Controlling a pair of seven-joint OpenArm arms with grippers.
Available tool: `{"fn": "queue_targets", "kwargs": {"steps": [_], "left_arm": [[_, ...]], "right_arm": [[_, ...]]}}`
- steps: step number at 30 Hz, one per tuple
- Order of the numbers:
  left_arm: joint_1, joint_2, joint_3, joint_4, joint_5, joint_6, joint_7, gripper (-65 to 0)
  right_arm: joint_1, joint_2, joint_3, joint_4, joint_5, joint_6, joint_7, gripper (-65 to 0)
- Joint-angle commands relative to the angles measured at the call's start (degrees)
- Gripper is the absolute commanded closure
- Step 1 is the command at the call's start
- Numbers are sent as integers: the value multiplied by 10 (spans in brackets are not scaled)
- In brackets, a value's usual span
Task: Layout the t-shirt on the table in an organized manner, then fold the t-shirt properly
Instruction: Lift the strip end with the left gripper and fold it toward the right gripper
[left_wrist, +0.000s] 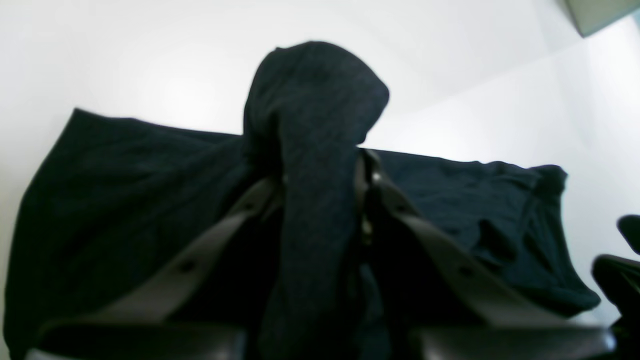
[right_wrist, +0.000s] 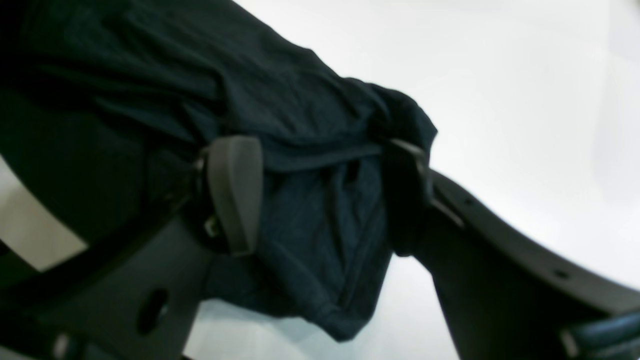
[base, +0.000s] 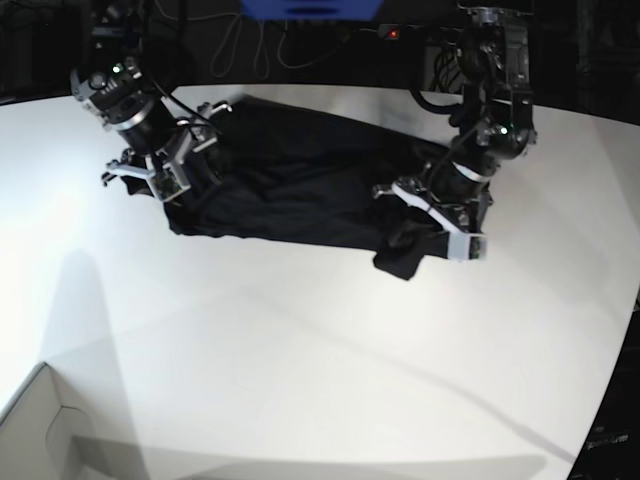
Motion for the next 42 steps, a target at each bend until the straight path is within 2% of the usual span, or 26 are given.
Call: {"fn": "queue_targets", "kwargs": {"steps": [1,7,14,16,22,30,34,37,42], "left_arm": [[-5,0,6,16,-10,-5,-13,0],[-7,0,40,24,-10,-5,-12,0],[-10,0,47,18,-10,-7,-8,-5],[-10,0,47,20,-10,-6,-8,-35],[-10,-1,62,23,-10,-9,-11,-204],[-20,-24,135,31,-7,-5,-13,-211],[-23,-19,155,30,78,-5,-13,-211],[-23,-18,196,31,142,-5,-14,-211],[-19,-19,235,67,175,-7,-15,-212]], "right_arm": [[1,2,1,12,9,0,14,-380],[1,2,-1,12,9,0,14,-380],[1,2,-1,12,10,0,14,-380],[1,2,-1,12,10,0,14,-380],[1,2,-1,12,10,0,14,-380],[1,2,1,14,10,0,14,-380],[1,2,1,14,10,0,14,-380],[1,2,2,14,10,0,14,-380],[1,2,10,15,10,0,14,-380]]}}
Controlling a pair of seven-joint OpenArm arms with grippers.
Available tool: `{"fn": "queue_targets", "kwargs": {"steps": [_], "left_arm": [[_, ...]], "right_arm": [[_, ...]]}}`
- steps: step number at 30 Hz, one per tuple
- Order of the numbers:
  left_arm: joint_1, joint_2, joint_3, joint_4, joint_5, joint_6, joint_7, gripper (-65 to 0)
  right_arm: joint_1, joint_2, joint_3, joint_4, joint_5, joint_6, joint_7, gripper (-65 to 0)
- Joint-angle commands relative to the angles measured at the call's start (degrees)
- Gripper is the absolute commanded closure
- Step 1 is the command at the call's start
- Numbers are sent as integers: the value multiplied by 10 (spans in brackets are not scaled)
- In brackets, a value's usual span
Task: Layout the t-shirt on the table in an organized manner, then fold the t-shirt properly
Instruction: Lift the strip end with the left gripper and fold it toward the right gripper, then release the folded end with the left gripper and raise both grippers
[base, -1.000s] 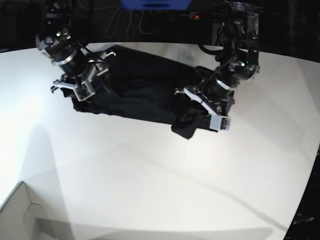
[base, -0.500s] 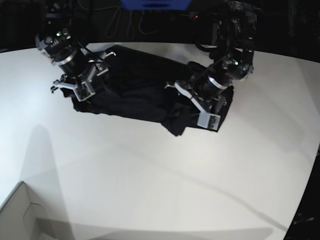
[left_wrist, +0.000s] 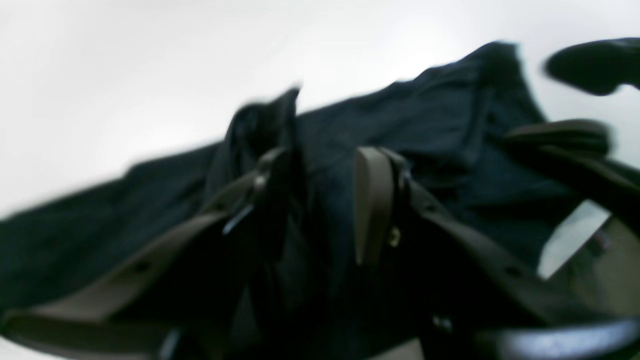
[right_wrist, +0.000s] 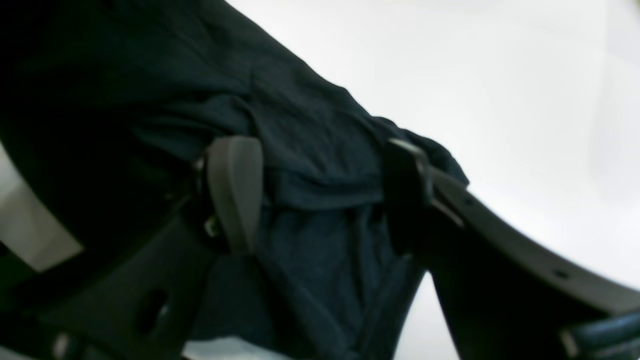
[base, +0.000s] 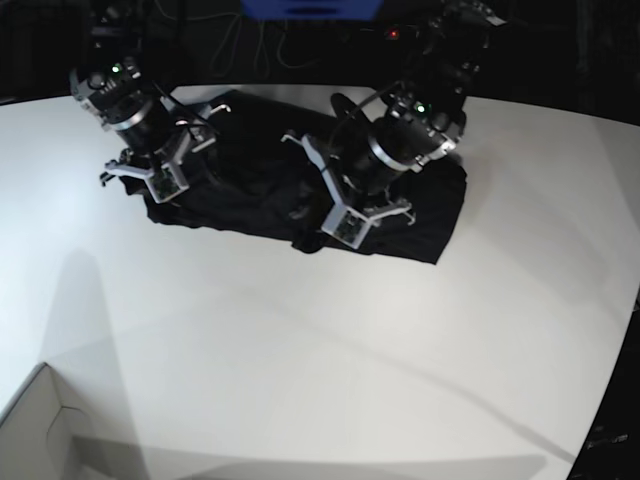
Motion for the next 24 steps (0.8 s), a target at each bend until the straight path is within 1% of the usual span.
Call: {"fn": "queue_targets", "kwargs": {"steps": [1,4,5,8,10,12,14,16,19,21,24], "left_arm": [[-4,1,1,18,-5,2,-14,-212],[3,-3,-4,47,-6,2,-14,-212],[8,-3,-19,55,-6,2,-14,-212],[21,4,-96,60,-8,2,-14,-212],[22,20,-144,52,-9,2,-14,-212],[20,35,-179,35,-9,2,-13,-212],[19,42,-198,13,-9,1,-11,-212],[18,41,-185,-6,-9,-1,-9,-212],[18,35,-129,-27,-4,-1,-8,-212],[20,18,-81,-39,-3,-2,-7,-212],[18,-10,-6,-50,-3,-2,-13,-210]], "right_arm": [[1,1,10,13,9,-1,14,-380],[2,0,18,13,9,-1,14,-380],[2,0,18,13,9,-1,14,-380],[2,0,19,13,9,-1,14,-380],[2,0,19,13,9,-1,14,-380],[2,0,19,13,9,-1,14,-380],[2,-3,19,13,9,-1,14,-380],[2,-3,19,13,9,-1,14,-380],[6,-3,19,13,9,-1,14,-380],[7,-3,20,13,9,-1,14,-380],[7,-7,41,13,9,-1,14,-380]]}}
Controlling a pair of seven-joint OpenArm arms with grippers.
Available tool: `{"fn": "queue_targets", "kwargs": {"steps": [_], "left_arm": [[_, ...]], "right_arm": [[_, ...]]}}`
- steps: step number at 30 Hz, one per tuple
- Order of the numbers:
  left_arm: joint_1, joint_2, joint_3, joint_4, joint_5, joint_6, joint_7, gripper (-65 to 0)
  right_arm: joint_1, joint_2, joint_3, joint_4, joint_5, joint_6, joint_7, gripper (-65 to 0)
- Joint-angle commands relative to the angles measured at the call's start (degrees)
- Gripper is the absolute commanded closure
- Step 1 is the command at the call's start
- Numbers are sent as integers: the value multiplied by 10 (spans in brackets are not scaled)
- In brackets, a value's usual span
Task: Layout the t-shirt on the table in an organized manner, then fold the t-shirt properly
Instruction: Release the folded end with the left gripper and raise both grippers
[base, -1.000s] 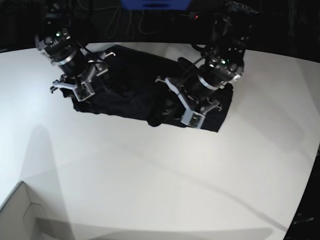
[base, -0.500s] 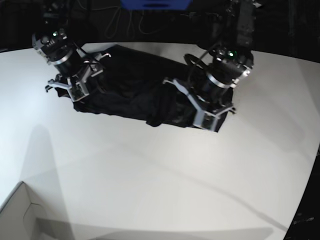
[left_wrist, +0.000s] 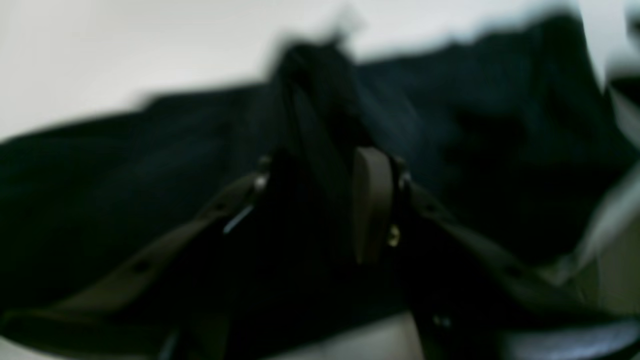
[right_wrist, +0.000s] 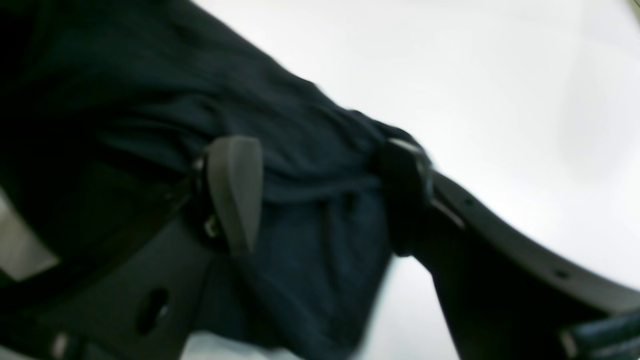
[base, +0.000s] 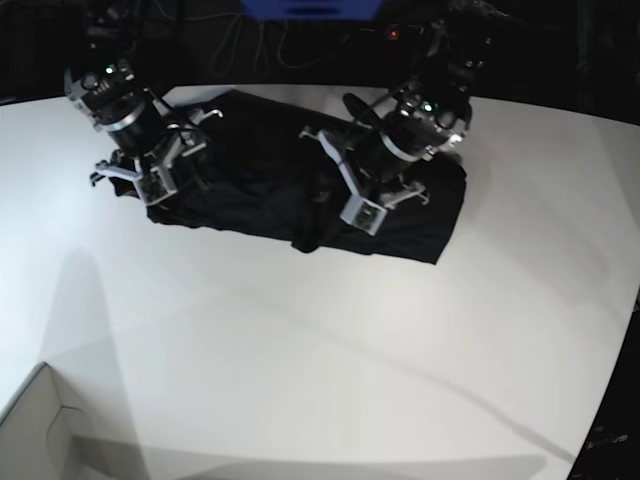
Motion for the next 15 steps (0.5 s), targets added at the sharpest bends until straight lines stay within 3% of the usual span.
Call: {"fn": "queue_targets", "kwargs": {"steps": [1,8,15], "left_arm": [[-4,-5,14,12,-4,1,-16,-210],[-4,-15,37,45,-9,-2,-17,-212],[1,-24,-2,125,-9,-1,-16,-212]], "right_arm": [[3,-3,8,12,8,0,15,-380],[24,-35,83,12,8,0,15,-381],[29,-55,114,12,8,0,11,-385]]}}
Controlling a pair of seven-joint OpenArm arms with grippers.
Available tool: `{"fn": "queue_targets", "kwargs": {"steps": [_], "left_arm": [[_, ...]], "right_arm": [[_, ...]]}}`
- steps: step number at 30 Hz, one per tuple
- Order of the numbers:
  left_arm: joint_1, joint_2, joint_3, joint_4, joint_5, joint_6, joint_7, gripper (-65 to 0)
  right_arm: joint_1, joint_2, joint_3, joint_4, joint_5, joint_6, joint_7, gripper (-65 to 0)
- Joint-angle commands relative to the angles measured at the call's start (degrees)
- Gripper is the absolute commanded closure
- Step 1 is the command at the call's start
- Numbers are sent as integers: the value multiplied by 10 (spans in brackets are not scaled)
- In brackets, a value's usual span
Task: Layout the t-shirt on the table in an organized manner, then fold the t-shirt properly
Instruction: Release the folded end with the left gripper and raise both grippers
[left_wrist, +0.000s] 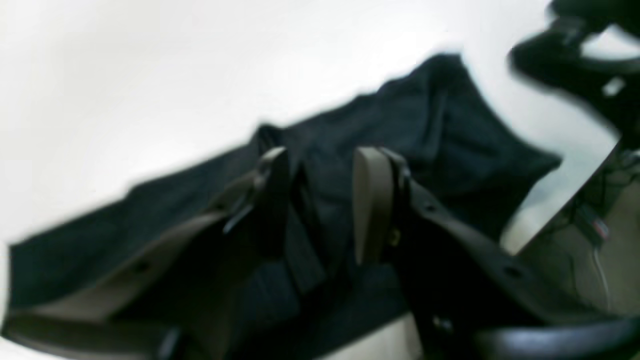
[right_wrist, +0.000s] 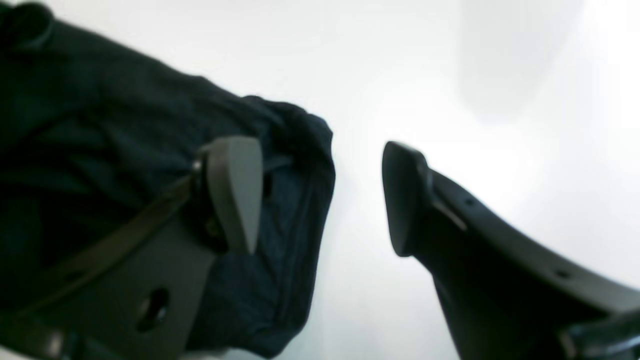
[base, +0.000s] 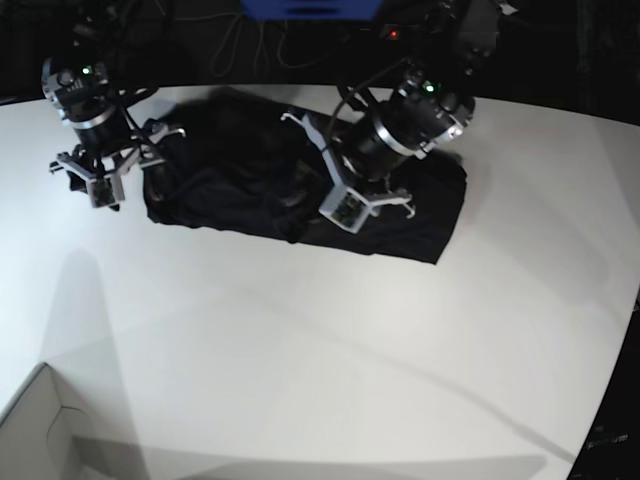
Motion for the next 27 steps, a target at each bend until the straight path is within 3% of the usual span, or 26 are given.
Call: {"fn": "queue_targets", "kwargs": {"steps": [1,9,15,27], "left_arm": [[-4,-4,-19,4,2,5,-7,-212],[-9,-5,-166,-91,2,4,-8,-213],[5,-3,-226,-76,2,4,-8,-213],[22,-1,-421,-82,2,4,-8,-213]], "right_arm": [[-1,0,4,11,10,0,13,-386],[-3,-19,31,-17,10,0,12,-419],[-8,-19,33,-77,10,0,12,-418],[-6,-22,33,-148,10,0,12,-418]]}}
